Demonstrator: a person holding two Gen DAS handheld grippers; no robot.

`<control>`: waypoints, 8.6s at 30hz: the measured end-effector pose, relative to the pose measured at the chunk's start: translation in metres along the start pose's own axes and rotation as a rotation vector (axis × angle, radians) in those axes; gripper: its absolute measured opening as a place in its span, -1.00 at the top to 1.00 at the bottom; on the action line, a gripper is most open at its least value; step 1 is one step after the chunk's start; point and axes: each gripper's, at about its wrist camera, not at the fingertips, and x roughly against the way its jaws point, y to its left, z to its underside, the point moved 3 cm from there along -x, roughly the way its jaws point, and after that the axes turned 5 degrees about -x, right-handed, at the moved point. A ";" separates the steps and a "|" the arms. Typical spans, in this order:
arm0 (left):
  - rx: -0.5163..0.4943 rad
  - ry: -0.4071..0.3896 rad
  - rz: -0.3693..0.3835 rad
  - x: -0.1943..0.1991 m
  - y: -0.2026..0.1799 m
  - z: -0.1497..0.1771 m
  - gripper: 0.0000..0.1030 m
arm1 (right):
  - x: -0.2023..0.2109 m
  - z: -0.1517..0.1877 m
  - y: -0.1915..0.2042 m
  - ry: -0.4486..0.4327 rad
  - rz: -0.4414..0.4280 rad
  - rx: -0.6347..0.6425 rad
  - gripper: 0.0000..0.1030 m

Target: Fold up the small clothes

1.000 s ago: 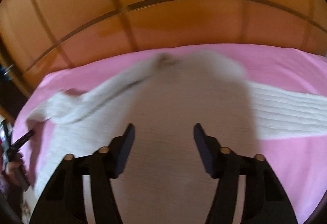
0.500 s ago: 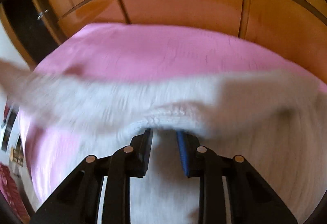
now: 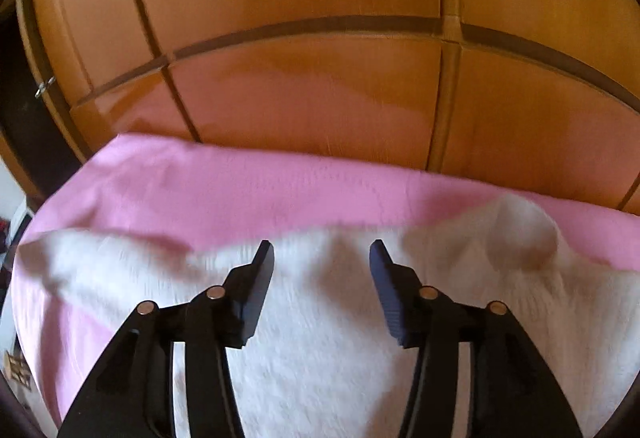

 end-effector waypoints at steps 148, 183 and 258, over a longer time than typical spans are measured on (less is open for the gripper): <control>-0.680 0.200 0.440 -0.009 -0.211 0.343 -0.34 | 0.194 0.079 -0.182 -0.045 0.111 -0.189 0.89; -0.808 0.286 0.379 -0.101 -0.442 0.379 0.63 | 0.252 0.238 -0.183 0.010 -0.059 -0.355 -0.76; -0.004 -0.198 0.445 -0.035 -0.110 0.090 0.88 | 0.147 0.161 -0.177 -0.024 0.398 -0.161 -0.96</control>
